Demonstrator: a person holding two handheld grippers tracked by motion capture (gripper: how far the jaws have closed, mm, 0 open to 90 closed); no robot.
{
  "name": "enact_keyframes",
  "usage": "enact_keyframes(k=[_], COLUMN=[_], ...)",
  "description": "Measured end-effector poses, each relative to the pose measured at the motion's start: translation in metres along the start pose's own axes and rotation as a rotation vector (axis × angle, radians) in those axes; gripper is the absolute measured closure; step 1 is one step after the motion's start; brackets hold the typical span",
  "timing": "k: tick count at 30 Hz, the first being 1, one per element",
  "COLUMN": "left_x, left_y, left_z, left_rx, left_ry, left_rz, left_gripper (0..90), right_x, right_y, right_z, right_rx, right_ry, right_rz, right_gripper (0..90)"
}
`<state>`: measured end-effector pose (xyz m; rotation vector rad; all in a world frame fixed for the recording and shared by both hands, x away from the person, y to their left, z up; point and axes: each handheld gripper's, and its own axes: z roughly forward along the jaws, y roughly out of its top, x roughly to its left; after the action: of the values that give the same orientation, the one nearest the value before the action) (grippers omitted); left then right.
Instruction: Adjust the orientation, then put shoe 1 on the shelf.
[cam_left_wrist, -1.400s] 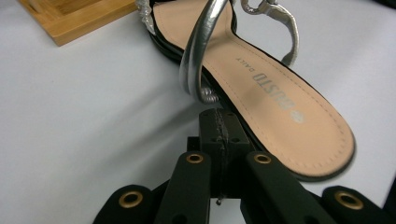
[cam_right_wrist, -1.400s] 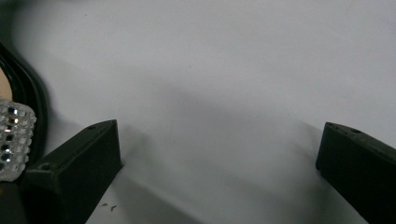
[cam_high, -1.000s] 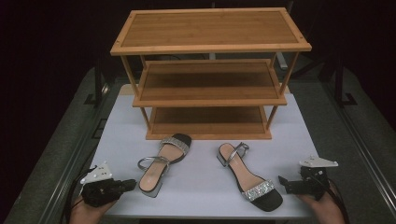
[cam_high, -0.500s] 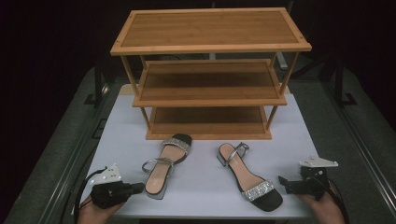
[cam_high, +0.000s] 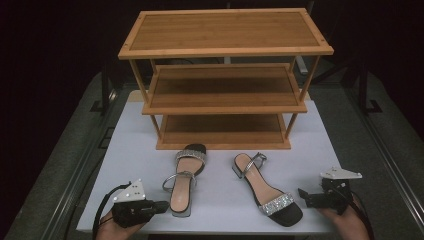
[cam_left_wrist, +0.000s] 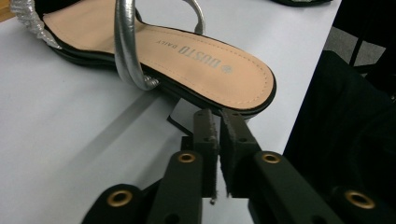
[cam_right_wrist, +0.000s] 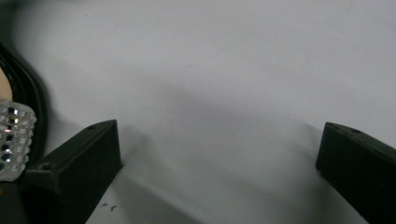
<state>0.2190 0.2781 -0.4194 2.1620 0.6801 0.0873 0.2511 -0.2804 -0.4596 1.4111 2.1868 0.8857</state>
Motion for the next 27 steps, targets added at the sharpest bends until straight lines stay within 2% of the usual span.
enact_keyframes(k=[9,13,17,23,27], left_x=[0.004,0.005,0.006,0.006,0.006], left_y=[-0.006,-0.006,-0.006,-0.003,0.001], left_z=[0.001,0.007,0.015,0.027,0.036], left_rx=[0.006,0.008,0.002,-0.029,-0.041], left_ry=[0.003,-0.037,-0.046,-0.051,-0.076], left_rz=[-0.023,-0.027,-0.033,-0.026,-0.008], left_gripper=[40.2,25.7,18.0,14.6,14.2], right_x=[0.0,0.0,0.0,0.0,0.0], right_y=[0.0,0.0,0.0,0.0,0.0], right_z=[0.0,0.0,0.0,0.0,0.0], right_rx=[0.002,0.001,-0.001,-0.002,-0.002], right_ry=[0.001,0.0,0.0,-0.001,-0.001], right_rz=[0.001,0.0,-0.001,-0.002,-0.002], right_gripper=[0.0,0.0,0.0,0.0,0.0])
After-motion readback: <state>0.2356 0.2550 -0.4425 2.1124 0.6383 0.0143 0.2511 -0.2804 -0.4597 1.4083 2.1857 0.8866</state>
